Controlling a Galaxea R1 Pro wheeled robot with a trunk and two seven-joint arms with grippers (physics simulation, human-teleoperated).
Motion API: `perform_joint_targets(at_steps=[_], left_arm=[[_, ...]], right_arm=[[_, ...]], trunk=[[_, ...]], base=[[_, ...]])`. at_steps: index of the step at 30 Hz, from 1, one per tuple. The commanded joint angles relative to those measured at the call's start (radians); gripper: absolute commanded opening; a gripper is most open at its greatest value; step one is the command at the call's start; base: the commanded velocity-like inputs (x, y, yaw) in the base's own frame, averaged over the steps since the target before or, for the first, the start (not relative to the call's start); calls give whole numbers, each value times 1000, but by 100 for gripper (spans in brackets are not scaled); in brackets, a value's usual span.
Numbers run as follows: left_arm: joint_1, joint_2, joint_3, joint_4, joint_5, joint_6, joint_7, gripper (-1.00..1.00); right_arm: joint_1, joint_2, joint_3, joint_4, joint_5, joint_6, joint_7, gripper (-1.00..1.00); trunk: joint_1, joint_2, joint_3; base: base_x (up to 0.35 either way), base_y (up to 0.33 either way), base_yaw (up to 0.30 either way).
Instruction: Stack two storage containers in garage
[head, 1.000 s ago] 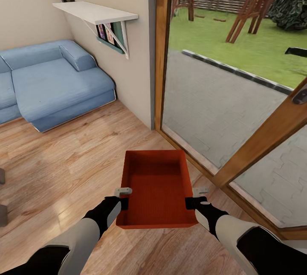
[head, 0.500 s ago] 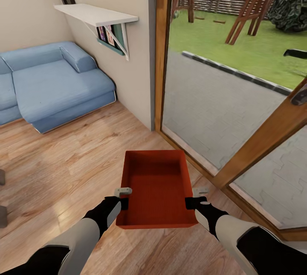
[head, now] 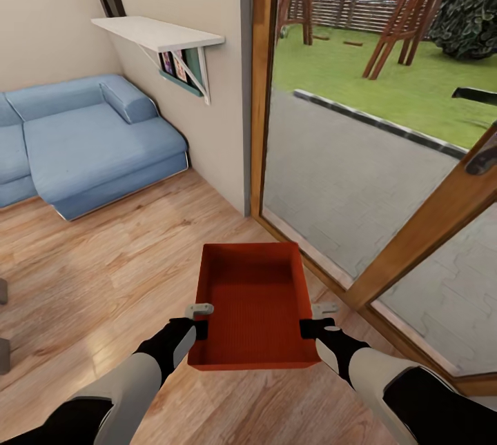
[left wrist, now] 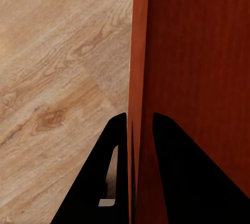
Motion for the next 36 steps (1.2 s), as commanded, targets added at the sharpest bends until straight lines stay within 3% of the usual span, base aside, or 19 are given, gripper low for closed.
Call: perform_joint_targets(at_steps=[1, 36], left_arm=[[0, 0, -1, -2, -22, 9, 26, -100], [0, 1, -2, -2, -22, 7, 25, -100]], right_arm=[[-1, 0, 7, 3, -14, -5, -15, -100], [-1, 0, 6, 3, -14, -5, -14, -100]], trunk=[[1, -2, 0], [1, -2, 56]], base=[[0, 0, 0], [0, 0, 0]])
